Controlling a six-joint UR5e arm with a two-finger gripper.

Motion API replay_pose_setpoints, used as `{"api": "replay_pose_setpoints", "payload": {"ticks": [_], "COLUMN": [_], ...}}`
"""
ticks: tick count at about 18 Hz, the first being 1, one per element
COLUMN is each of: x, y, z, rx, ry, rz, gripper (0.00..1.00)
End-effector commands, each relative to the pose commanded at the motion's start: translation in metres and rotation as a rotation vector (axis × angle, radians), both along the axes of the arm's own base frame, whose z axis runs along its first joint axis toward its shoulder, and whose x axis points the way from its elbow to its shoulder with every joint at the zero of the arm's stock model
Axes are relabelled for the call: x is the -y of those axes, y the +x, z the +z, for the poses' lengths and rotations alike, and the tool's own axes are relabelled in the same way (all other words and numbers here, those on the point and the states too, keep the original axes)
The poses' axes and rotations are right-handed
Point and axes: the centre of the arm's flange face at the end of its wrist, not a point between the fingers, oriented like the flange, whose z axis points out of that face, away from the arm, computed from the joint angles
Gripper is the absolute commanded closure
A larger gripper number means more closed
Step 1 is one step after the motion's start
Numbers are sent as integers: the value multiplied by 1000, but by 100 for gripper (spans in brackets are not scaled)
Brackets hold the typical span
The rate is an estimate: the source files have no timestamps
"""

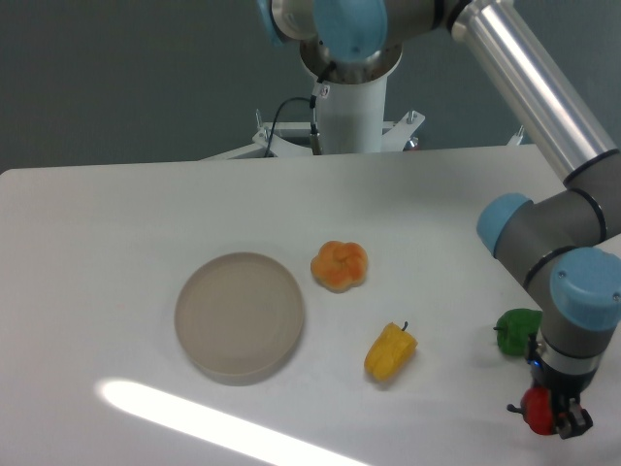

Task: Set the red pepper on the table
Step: 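Lift the held red pepper and carry it toward the orange cookie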

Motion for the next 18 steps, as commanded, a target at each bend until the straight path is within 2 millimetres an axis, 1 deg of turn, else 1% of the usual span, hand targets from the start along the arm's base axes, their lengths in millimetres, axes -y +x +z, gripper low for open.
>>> {"api": "replay_pose_setpoints", "payload": {"ticks": [5, 8, 9, 10, 12, 15, 18], "x": [20, 39, 49, 57, 67, 76, 89], "y": [37, 64, 79, 89, 108, 126, 141], "z": [25, 37, 37, 35, 31, 16, 11], "rx": [38, 58, 74, 87, 105, 130, 149], "ry": [9, -6, -17, -22, -38, -61, -76], "rz": [-7, -10, -12, -11, -12, -12, -18], "gripper": [55, 55, 55, 55, 55, 55, 55]}}
